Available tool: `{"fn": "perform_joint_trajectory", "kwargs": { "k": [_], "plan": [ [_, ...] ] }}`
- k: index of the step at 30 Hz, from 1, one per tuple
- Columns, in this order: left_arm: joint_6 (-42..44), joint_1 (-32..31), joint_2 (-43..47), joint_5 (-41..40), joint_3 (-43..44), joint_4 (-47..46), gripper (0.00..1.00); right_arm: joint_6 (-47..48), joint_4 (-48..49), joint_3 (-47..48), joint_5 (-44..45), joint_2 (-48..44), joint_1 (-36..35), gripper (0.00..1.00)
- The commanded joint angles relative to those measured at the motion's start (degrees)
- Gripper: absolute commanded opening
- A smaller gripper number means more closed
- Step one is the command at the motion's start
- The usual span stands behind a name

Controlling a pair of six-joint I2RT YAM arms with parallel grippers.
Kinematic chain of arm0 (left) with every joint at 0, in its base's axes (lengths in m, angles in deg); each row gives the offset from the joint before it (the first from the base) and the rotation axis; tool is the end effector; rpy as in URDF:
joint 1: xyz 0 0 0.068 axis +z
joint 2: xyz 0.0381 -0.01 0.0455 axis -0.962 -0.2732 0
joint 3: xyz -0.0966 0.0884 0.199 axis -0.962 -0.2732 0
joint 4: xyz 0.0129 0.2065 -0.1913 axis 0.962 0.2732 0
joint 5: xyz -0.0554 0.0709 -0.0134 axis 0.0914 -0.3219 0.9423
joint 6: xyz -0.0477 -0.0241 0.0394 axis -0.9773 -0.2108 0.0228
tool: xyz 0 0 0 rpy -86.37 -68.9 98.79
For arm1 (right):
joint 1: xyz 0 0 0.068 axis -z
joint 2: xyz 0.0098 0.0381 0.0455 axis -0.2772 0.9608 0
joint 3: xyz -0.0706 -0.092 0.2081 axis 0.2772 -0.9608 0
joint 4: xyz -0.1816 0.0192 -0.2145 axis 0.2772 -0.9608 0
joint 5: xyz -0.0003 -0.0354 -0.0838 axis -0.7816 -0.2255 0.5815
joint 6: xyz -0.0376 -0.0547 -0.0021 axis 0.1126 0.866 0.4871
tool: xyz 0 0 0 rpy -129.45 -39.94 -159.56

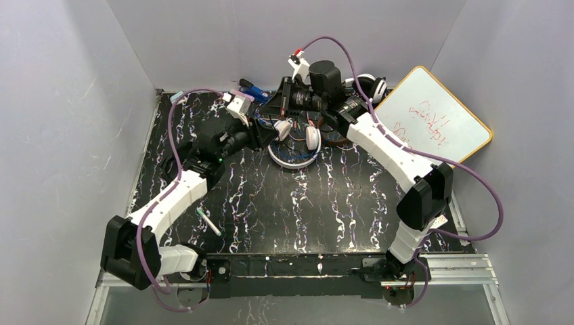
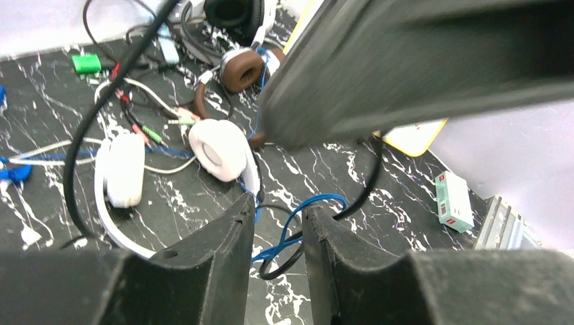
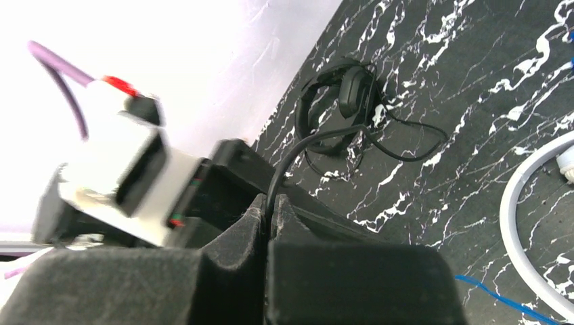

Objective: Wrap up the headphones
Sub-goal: Untie the headphones cable at the center of the board.

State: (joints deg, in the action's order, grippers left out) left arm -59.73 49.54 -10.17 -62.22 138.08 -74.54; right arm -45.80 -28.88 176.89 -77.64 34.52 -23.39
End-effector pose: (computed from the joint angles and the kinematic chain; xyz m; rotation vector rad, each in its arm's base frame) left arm 0.2988 -0.1601 0.2988 0.4205 1.5413 -0.9175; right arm 0.3298 0.2998 0.3790 -0.3291 1.9552 1.3368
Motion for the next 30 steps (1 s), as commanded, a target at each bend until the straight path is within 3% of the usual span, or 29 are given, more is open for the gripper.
{"fn": "perform_joint_trajectory", "kwargs": {
  "k": [1, 10, 17, 21, 24, 30],
  "plan": [
    [-3.94, -1.06, -3.07, -3.39, -3.15, -1.02, 0.29, -0.99, 2.96, 6.41, -0.11, -4.04, 1.29, 0.01],
    [-7.56, -9.07, -11.11, -15.3, -9.26, 1.17, 0.27, -1.18, 2.8, 17.98, 5.9, -5.52, 5.37, 0.01],
    [-10.07, -10.42, -14.03, -22.36, -13.46, 0.49, 0.22, -4.06, 6.19, 21.18, 7.79, -6.25, 10.79, 0.01],
    [-9.91, -10.94, -11.36, -23.09, -15.64, -0.94, 0.18, -4.41, 7.34, 21.94, 8.6, -6.24, 13.13, 0.01],
    [-7.08, -12.69, -5.09, -25.79, -17.61, -3.88, 0.27, -4.93, 7.79, 20.98, 7.82, -6.25, 13.72, 0.01],
    [0.16, -16.27, 3.06, -24.0, -17.05, -8.11, 0.67, -6.55, 10.12, 17.13, 6.09, -7.1, 13.83, 0.01]
  ]
}}
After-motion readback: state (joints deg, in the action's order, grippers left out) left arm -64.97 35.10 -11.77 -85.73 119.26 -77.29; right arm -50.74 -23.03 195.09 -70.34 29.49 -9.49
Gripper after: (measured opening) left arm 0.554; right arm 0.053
